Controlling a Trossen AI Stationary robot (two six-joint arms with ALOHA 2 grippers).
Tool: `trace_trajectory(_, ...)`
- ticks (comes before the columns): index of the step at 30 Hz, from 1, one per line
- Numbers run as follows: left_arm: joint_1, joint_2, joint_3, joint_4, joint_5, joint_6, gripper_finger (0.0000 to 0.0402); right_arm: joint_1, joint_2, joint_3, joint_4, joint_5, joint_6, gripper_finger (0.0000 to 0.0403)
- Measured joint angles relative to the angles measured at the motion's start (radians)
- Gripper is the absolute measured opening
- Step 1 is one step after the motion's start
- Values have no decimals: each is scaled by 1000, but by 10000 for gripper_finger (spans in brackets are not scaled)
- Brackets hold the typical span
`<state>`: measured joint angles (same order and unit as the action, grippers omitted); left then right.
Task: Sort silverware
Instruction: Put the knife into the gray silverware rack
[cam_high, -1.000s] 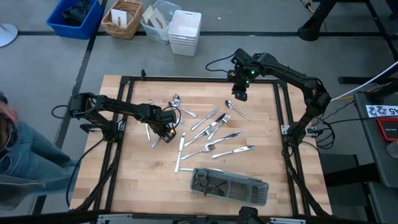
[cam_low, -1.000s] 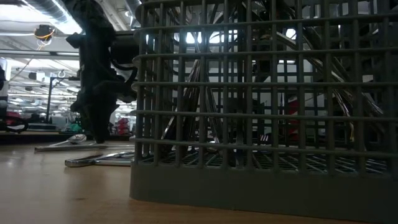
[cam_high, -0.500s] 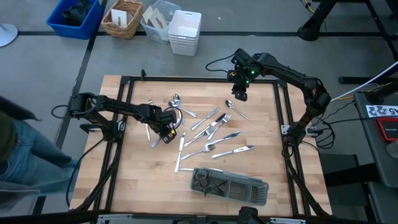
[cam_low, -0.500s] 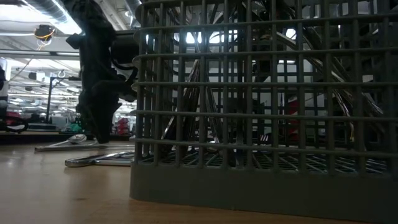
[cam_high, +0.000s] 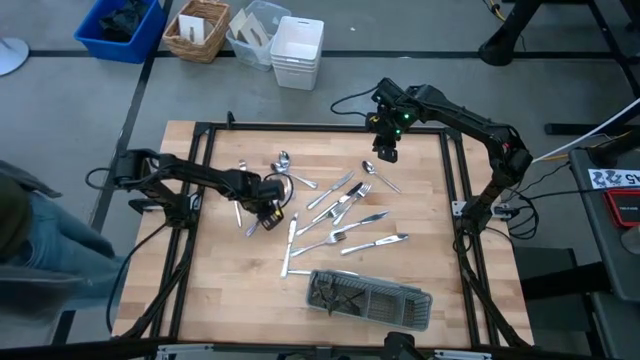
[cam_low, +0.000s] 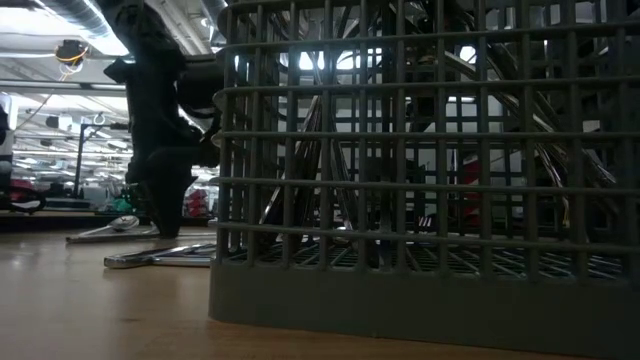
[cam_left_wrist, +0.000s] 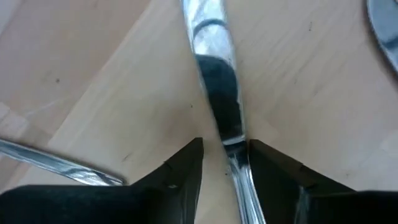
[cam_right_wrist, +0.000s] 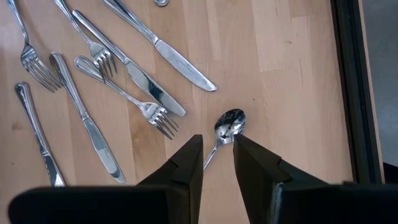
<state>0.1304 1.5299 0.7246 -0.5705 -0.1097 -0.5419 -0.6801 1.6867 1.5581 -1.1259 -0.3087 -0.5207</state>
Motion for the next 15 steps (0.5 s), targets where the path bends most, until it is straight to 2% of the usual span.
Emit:
trace_trajectory(5,-19,54,7,-9,-16,0,113,0,0,0,0,0,0,92)
trace_trajectory(10,-19,55,7,-40,-15,-8,101,0,0,0,-1,0,0,92)
trace_trajectory(15,-17,55,5,-37,-15,-21,68,0,0,0,0,0,1,92)
